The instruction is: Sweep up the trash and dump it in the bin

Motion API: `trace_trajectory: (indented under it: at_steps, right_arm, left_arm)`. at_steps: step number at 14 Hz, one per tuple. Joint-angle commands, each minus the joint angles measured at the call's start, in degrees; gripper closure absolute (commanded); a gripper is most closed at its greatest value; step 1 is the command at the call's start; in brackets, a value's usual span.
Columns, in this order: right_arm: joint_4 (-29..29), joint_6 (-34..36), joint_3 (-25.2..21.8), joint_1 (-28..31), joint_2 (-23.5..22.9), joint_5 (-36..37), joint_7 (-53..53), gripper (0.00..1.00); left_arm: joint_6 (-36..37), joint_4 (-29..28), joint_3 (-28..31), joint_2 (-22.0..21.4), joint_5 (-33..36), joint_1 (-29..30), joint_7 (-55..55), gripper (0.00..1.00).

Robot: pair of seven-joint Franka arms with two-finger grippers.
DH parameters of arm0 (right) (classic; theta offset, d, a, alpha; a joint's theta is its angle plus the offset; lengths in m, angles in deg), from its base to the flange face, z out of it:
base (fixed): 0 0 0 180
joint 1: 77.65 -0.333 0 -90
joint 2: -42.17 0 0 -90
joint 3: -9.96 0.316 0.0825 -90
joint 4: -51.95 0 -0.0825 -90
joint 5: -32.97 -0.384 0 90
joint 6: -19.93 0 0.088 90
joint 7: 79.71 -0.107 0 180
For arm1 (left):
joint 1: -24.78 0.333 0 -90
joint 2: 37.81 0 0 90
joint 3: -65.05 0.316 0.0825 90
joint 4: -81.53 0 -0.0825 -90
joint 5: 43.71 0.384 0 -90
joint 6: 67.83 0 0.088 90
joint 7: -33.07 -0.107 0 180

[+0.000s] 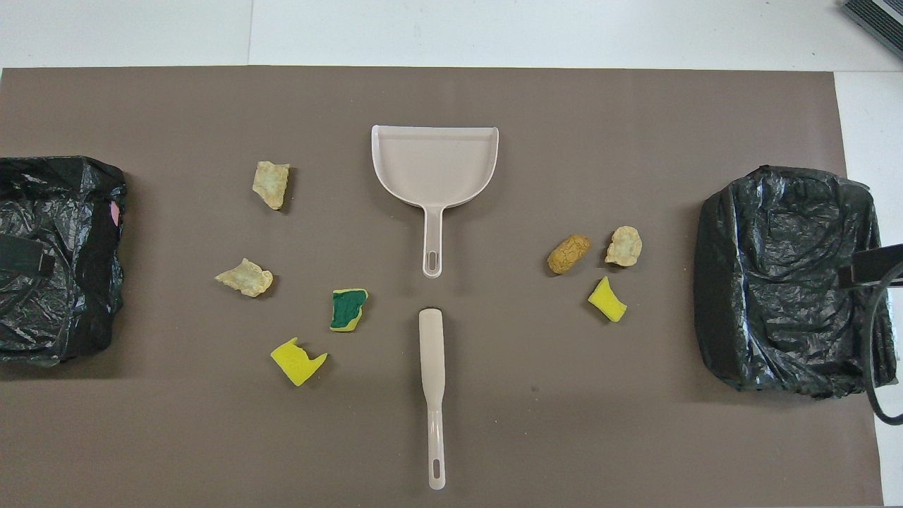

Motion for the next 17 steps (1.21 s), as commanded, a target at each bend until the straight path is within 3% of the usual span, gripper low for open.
trace_trajectory:
  at_steps: [1, 17]
  right_arm:
    - [0.57, -0.24, 0.57, 1.02, 0.72, -1.40, 1.46, 0.00]
    - [0.57, -0.24, 0.57, 1.02, 0.72, -1.40, 1.46, 0.00]
  left_arm:
    - [-0.60, -2.32, -0.08, -1.79, 0.93, 0.26, -0.82, 0.00]
    - [-1.56, -3.29, -0.08, -2.15, 0.84, 0.87, -0.11, 0.00]
